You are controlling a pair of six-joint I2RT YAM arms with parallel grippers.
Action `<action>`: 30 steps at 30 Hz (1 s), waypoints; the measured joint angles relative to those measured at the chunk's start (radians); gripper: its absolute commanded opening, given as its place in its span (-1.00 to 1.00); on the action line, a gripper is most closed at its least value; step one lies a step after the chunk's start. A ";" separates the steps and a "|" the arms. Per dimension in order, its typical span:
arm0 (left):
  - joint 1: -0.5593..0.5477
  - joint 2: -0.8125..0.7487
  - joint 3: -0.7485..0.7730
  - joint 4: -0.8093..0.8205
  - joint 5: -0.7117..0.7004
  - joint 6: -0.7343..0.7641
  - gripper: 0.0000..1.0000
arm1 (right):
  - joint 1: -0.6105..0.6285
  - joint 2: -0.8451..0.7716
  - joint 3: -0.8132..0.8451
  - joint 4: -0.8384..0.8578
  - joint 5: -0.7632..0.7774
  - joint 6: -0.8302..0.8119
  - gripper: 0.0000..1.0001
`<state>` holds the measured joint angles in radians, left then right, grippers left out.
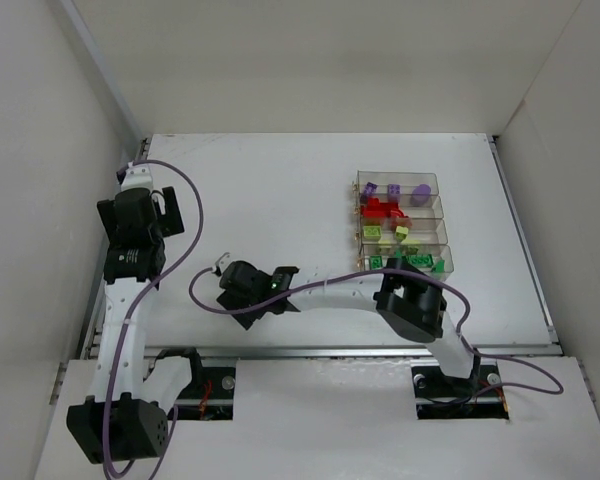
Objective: Sort the legos into containers by color
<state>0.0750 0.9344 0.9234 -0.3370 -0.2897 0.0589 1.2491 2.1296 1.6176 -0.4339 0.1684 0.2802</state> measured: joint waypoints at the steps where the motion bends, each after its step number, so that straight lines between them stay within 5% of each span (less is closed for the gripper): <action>1: -0.001 0.002 0.000 0.000 0.002 0.000 1.00 | 0.000 0.008 0.004 -0.001 0.009 0.004 0.36; 7: -0.017 0.013 0.000 0.000 0.010 0.000 1.00 | 0.000 0.036 0.009 -0.018 0.063 0.026 -0.07; 11: -0.021 0.013 0.000 0.002 0.013 0.000 1.00 | 0.000 0.040 0.024 -0.034 0.084 0.037 -1.00; 16: -0.024 0.013 0.000 0.003 0.013 0.000 1.00 | -0.003 0.027 0.025 -0.059 0.134 0.074 -1.00; 20: -0.029 0.013 0.000 0.003 0.021 0.001 1.00 | -0.053 -0.137 -0.104 -0.077 0.152 0.178 -1.00; 25: -0.029 0.013 -0.001 0.003 0.025 0.001 1.00 | -0.330 -0.449 -0.242 -0.137 0.231 0.305 -1.00; 30: -0.029 0.012 -0.010 0.003 0.029 0.003 1.00 | -0.532 -0.565 -0.360 -0.202 0.315 0.367 -1.00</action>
<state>0.0456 0.9466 0.9138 -0.3344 -0.2611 0.0620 0.7174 1.5642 1.2579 -0.6357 0.4835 0.6472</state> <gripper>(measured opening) 0.997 0.421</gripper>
